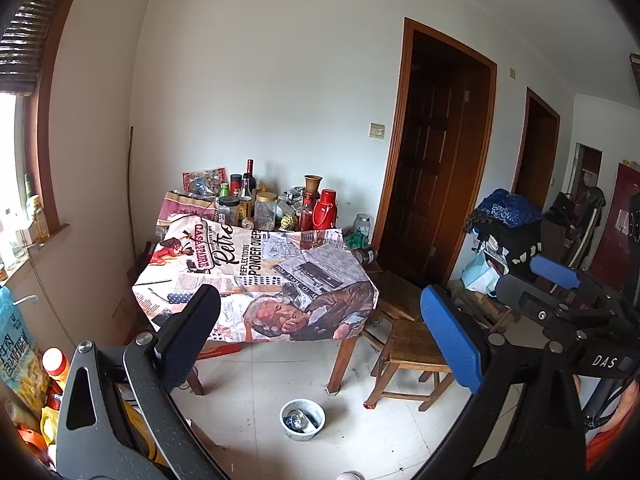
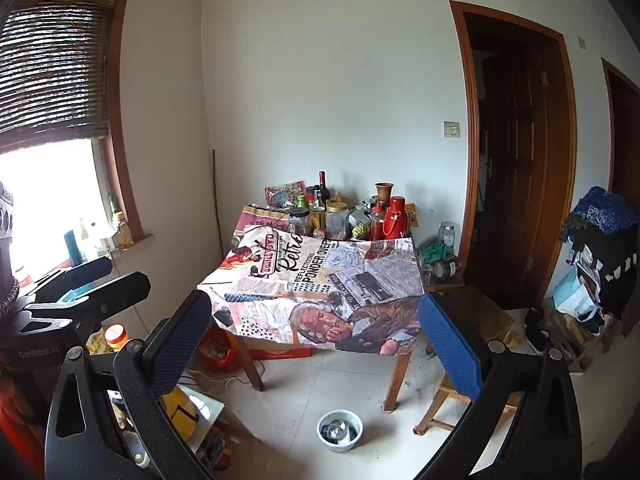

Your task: Collect trash

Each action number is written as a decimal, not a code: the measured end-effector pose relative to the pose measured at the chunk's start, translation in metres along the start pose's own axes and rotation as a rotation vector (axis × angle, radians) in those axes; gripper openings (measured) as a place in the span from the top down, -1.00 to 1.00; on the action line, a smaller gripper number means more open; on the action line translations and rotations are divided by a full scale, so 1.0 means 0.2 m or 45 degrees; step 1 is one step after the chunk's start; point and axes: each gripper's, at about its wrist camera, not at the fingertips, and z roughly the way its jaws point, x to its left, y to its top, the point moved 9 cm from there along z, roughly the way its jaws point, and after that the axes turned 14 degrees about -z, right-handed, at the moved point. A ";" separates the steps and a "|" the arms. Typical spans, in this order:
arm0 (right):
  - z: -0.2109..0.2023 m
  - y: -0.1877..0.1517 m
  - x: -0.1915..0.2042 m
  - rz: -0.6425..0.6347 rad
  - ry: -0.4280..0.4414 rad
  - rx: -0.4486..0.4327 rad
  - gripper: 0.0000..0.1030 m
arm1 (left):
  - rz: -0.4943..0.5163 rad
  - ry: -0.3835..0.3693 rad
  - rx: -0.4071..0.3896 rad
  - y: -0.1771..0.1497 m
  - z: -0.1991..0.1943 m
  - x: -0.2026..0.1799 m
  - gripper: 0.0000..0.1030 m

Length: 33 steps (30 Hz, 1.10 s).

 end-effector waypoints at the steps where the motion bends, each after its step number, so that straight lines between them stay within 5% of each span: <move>1: 0.00 0.00 0.00 0.001 0.000 0.002 -1.00 | -0.001 -0.001 0.001 0.00 0.01 0.00 -0.96; 33: 0.03 0.01 -0.01 0.030 0.002 0.039 -1.00 | 0.012 -0.008 0.031 -0.01 0.06 -0.04 -0.96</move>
